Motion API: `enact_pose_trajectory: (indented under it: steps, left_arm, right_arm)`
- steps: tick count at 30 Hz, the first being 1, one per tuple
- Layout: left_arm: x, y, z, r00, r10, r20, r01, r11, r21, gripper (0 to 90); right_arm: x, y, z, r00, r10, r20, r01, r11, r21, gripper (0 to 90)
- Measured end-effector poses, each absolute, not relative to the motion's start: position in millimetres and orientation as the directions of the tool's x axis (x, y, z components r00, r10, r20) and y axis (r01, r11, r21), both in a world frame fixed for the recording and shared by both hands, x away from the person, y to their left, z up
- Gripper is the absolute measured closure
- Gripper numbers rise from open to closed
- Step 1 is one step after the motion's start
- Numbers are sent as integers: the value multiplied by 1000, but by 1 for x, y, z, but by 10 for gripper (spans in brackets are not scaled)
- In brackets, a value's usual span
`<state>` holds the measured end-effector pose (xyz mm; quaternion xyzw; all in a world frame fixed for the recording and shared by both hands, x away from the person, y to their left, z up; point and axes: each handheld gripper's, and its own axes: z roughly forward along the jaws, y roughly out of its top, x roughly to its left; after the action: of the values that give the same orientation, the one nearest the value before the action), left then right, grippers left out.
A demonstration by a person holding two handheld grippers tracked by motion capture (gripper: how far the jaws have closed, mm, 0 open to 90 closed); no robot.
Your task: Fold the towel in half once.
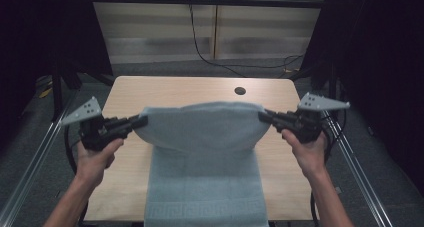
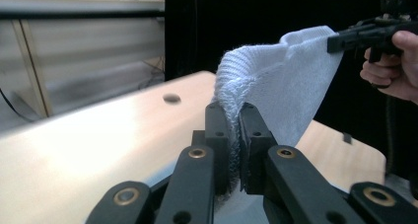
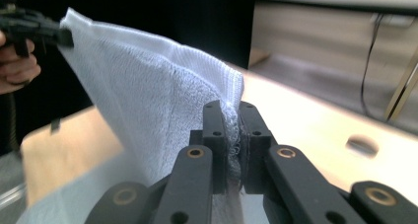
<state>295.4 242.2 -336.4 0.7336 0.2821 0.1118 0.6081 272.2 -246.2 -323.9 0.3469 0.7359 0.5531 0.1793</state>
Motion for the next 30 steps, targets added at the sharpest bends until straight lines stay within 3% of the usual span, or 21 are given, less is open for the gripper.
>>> enact_pose_trajectory:
  steps: [12, 20, 25, 30]
  left_arm:
    - [240, 245, -437, 804, 508, -308, 442, -166, 881, 841]
    - [215, 263, -467, 801, 486, -349, 498, -218, 839, 825]
    - [195, 265, -473, 835, 416, -360, 491, -266, 830, 788]
    - [186, 270, -468, 853, 369, -370, 476, -255, 842, 710]
  right_arm:
    - [221, -242, -422, -698, 669, 254, 479, 173, 861, 840]
    - [191, -237, -458, -709, 642, 291, 547, 240, 802, 812]
    - [166, -237, -468, -724, 613, 315, 566, 266, 781, 732]
    - [148, -238, -469, -733, 592, 335, 571, 268, 776, 594]
